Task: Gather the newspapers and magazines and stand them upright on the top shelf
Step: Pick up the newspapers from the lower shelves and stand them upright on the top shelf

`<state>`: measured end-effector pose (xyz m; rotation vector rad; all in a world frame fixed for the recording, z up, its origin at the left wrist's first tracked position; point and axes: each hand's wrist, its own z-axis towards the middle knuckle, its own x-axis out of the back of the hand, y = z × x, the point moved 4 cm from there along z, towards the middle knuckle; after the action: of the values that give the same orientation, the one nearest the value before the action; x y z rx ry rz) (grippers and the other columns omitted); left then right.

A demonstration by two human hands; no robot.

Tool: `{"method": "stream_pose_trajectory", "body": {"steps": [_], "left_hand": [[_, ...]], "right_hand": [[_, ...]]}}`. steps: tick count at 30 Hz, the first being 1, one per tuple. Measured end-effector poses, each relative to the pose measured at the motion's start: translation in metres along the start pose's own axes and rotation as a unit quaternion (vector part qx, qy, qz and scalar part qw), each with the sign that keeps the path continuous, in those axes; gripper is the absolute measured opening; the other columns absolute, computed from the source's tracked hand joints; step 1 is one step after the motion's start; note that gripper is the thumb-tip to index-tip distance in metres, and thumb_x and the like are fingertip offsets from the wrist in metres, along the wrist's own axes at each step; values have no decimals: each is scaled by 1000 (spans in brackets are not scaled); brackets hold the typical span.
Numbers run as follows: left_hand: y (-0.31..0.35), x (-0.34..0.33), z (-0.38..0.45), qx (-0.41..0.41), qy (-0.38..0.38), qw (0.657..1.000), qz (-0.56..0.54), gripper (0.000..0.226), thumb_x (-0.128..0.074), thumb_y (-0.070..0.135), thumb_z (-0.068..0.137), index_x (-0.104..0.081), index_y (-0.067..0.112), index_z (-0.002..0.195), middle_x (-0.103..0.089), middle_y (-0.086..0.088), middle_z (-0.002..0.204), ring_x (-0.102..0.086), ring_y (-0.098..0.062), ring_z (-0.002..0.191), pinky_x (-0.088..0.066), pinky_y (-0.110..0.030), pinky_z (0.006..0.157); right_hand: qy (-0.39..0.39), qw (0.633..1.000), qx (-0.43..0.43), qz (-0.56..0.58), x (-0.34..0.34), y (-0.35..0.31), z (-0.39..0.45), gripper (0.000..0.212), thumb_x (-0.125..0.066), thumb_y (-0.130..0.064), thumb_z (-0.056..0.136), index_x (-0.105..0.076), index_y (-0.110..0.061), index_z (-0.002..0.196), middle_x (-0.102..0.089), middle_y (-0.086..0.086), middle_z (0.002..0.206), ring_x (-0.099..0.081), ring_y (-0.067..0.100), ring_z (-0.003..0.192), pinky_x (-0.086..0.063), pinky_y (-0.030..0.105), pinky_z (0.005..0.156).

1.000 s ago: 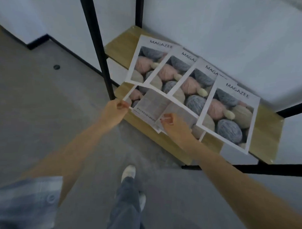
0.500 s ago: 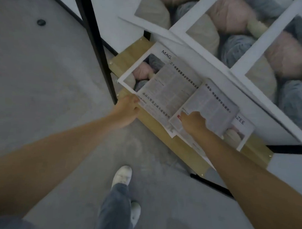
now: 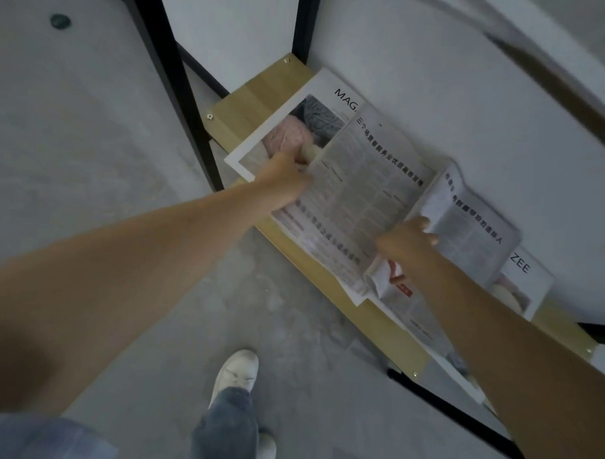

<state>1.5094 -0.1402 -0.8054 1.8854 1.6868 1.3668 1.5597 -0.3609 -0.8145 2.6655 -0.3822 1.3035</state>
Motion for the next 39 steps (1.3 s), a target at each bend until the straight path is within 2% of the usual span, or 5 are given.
{"method": "stream_pose_trajectory", "body": {"steps": [6, 13, 19, 32, 39], "left_hand": [[-3, -40, -48, 62, -168, 982, -63, 27, -62, 20, 87, -58, 13, 113, -70, -7, 101, -71, -21, 86, -61, -33, 66], [-1, -45, -101, 60, -163, 974, -146, 36, -58, 9, 88, -48, 14, 123, -65, -7, 107, -65, -22, 86, -54, -28, 55], [1, -17, -181, 112, -145, 953, -242, 46, -61, 6, 84, -49, 18, 126, -67, -4, 99, -67, -18, 82, -56, -25, 51], [68, 125, -432, 23, 45, 976, -213, 29, -59, 3, 87, -55, 16, 112, -68, 4, 94, -67, -6, 76, -53, -14, 53], [114, 191, -551, -49, 168, 962, -211, 22, -60, 3, 87, -59, 17, 105, -71, 1, 93, -71, -10, 75, -60, -27, 62]], "right_hand": [[32, 995, -64, 71, 19, 32, 2, 65, -57, -13, 79, -24, -15, 134, -53, 25, 109, -61, 35, 88, -57, 47, 77], [67, 998, 16, 12, 25, 59, -34, 42, -53, -17, 85, -47, -4, 125, -61, 19, 110, -60, 36, 98, -50, 45, 89], [82, 987, 122, -58, 50, 82, -102, 19, -50, -26, 92, -49, -9, 99, -60, 14, 94, -60, 35, 89, -52, 43, 78], [44, 940, 332, -59, 146, 88, -376, 25, -45, -15, 92, -48, -12, 117, -59, 11, 96, -60, 36, 93, -43, 35, 67], [53, 912, 405, 40, 213, 106, -504, 38, -52, -20, 90, -47, -23, 127, -64, 5, 108, -60, 30, 98, -49, 40, 79]]}}
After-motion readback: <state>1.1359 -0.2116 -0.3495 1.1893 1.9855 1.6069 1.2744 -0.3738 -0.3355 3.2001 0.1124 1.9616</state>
